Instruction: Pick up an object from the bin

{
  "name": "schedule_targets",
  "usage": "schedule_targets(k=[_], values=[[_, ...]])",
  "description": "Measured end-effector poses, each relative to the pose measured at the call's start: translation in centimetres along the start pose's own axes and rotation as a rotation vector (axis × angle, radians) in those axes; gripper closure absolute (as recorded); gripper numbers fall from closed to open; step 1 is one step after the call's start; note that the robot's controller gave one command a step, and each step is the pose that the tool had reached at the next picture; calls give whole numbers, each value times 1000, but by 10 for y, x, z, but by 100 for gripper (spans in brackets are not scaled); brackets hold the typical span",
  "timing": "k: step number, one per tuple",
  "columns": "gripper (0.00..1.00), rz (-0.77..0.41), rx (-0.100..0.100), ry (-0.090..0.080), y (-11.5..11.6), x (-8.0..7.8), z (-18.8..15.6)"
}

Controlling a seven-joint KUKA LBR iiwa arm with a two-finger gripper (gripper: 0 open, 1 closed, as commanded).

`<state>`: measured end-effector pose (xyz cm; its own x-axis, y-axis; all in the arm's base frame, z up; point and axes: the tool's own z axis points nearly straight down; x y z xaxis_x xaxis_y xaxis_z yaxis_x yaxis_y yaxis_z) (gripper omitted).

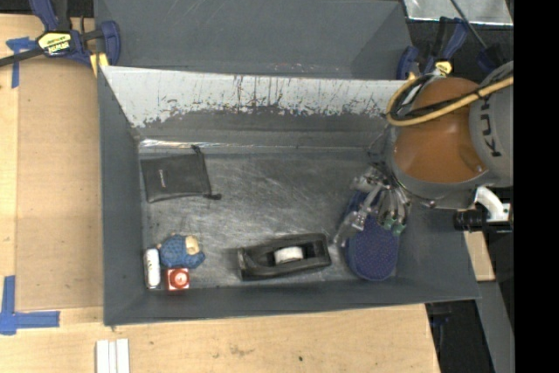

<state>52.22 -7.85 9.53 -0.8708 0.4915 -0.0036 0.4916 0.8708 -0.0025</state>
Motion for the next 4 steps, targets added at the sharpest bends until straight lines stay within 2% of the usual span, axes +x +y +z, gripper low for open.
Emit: schedule_targets(k=[1,2,3,4], values=[[0,-107,0,2,-72,5,-4],[0,328,-6,0,-6,-13,-23],[0,-29,-6,-3,-44,-12,23],[0,-18,-3,-7,-84,-13,-80]])
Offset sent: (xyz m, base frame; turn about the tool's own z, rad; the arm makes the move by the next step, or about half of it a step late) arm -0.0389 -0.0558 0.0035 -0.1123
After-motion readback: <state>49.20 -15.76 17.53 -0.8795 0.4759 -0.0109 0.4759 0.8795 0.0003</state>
